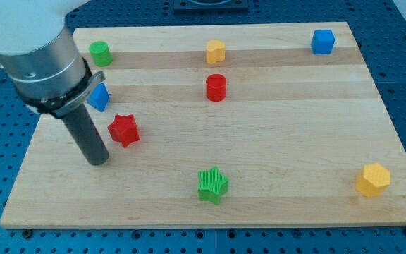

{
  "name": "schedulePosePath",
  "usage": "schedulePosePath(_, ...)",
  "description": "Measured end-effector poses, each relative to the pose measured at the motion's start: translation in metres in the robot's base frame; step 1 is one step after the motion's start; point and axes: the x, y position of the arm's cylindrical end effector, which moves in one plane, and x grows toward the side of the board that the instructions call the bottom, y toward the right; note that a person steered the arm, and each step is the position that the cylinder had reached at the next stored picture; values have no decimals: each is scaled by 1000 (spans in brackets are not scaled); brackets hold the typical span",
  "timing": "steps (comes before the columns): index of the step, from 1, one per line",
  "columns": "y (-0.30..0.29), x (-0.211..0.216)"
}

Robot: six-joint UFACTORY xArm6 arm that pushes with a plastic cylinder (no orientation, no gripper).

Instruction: Move the red star towards red circle

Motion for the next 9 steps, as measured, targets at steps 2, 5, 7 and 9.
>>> schedulePosePath(2,41,-21)
schedulePosePath(5,53,-36)
schedulePosePath(7,12,-4)
schedulePosePath(9,18,-62)
